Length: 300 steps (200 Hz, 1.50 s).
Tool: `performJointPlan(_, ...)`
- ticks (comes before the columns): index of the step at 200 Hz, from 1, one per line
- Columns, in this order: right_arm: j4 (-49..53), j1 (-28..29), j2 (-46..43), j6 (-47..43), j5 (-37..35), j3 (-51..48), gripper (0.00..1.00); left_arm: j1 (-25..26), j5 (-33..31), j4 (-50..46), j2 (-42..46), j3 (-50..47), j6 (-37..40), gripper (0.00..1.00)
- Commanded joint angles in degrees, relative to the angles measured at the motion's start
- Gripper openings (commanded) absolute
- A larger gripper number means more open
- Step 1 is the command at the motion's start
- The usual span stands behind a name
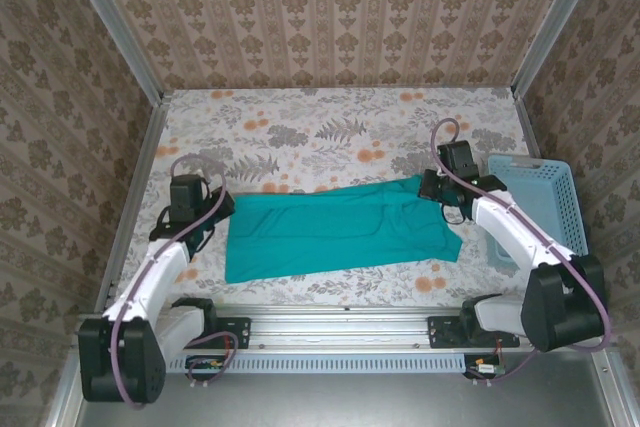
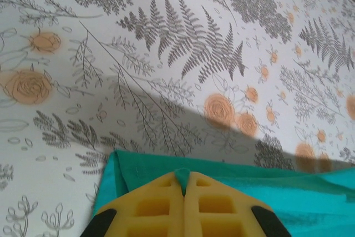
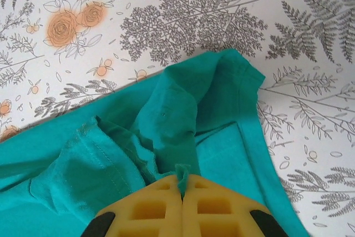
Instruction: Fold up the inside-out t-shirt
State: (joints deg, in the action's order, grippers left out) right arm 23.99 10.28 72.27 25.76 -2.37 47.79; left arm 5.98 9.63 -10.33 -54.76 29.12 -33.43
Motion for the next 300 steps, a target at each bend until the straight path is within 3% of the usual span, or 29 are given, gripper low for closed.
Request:
performJointPlan(1,0.8,0.3,-3.3,1.6,-1.5,-1.7,0.00,0.4,-1.6,-4.2,3.4,-2.1,-1.4,0.00)
performJointPlan(65,3.8,0.3,-12.5,3.5,-4.9,-5.8,0.01,1.4,-7.6,-9.1,11.4,-6.5,-2.8,0.00)
performJointPlan(103,5.4,0.2,-15.5,4.8,-4.2,-8.2,0.02,2.2,-13.7,-12.8,13.6,-7.0,-7.4,0.00)
performJointPlan(216,5.2,0.2,-20.1,10.9,-4.0,-17.2,0.04,3.5,-14.3,-12.1,15.0,-12.8,-15.2,0.00)
performJointPlan(250,4.5,0.2,-19.5,11.9,-3.8,-17.9,0.06,3.6,-15.0,-13.6,15.7,-12.8,-15.9,0.05)
performJointPlan(270,4.5,0.2,-19.4,12.4,-3.7,-18.1,0.13,3.6,-15.1,-14.2,15.9,-12.8,-16.5,0.13)
performJointPlan(283,4.7,0.2,-19.5,12.7,-3.3,-18.0,0.27,3.6,-15.1,-14.9,16.4,-12.7,-17.0,0.15)
performJointPlan(300,6.3,0.2,-20.3,12.3,-3.7,-16.5,0.41,3.6,-15.0,-17.0,18.4,-11.6,-17.4,0.30)
